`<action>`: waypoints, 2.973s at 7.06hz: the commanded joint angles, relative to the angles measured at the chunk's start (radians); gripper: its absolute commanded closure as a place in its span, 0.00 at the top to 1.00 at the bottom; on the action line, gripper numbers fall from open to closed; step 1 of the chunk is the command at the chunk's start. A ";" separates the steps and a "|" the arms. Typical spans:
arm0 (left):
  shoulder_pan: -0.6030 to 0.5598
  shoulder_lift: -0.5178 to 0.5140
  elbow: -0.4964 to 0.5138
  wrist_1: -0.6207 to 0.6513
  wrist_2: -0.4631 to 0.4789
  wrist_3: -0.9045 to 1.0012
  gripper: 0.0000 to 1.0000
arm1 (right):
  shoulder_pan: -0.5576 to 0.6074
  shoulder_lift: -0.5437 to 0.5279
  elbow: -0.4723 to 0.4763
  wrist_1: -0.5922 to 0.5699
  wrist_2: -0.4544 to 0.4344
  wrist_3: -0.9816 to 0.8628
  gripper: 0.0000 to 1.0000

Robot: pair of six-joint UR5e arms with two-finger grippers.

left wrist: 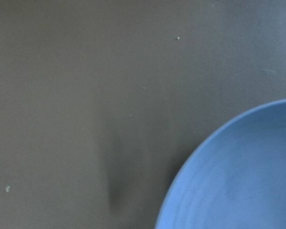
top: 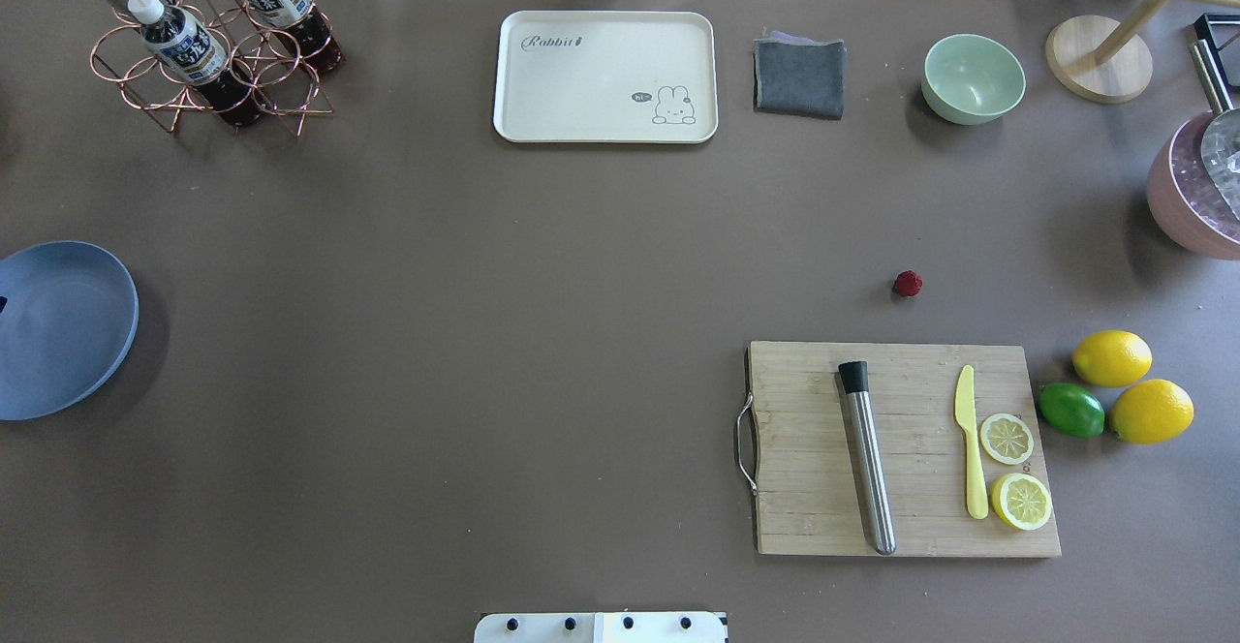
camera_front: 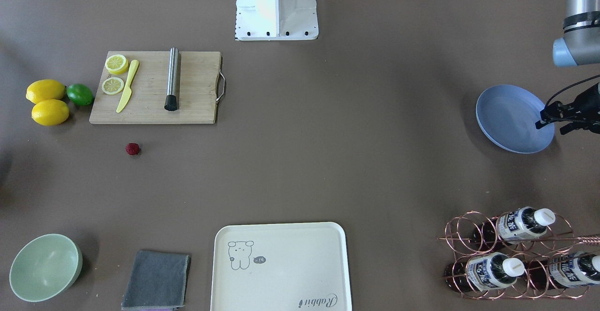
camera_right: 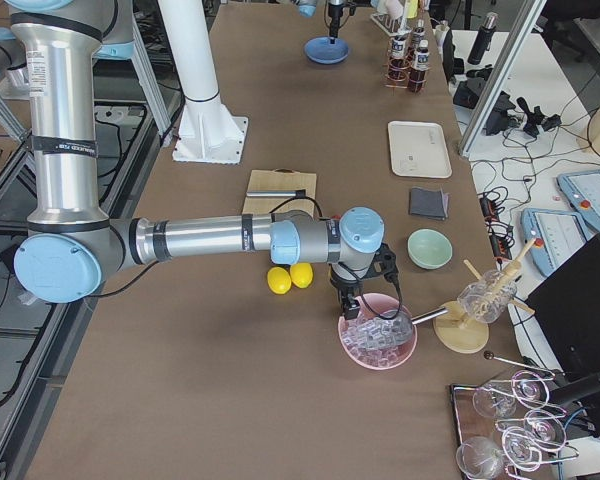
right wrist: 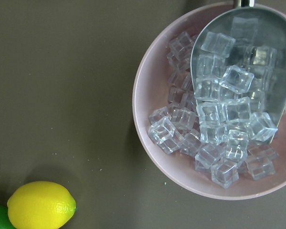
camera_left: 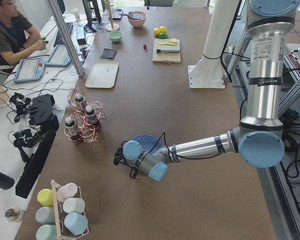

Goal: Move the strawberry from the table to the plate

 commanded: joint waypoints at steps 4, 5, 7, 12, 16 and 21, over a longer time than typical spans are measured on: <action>0.002 -0.007 -0.072 0.011 -0.122 -0.083 0.00 | -0.016 0.042 0.022 0.000 0.001 0.079 1.00; 0.002 -0.018 -0.126 0.007 -0.158 -0.198 0.00 | -0.064 0.081 0.048 0.000 0.000 0.210 1.00; 0.037 -0.065 -0.253 0.002 -0.153 -0.489 0.00 | -0.159 0.128 0.094 0.000 0.018 0.398 1.00; 0.451 -0.263 -0.439 0.007 0.194 -1.085 0.00 | -0.400 0.299 0.086 0.002 -0.030 0.725 1.00; 0.692 -0.370 -0.436 0.008 0.434 -1.225 0.00 | -0.513 0.337 -0.041 0.129 -0.143 0.758 1.00; 0.767 -0.400 -0.436 0.025 0.519 -1.268 0.00 | -0.610 0.322 -0.175 0.374 -0.181 0.879 1.00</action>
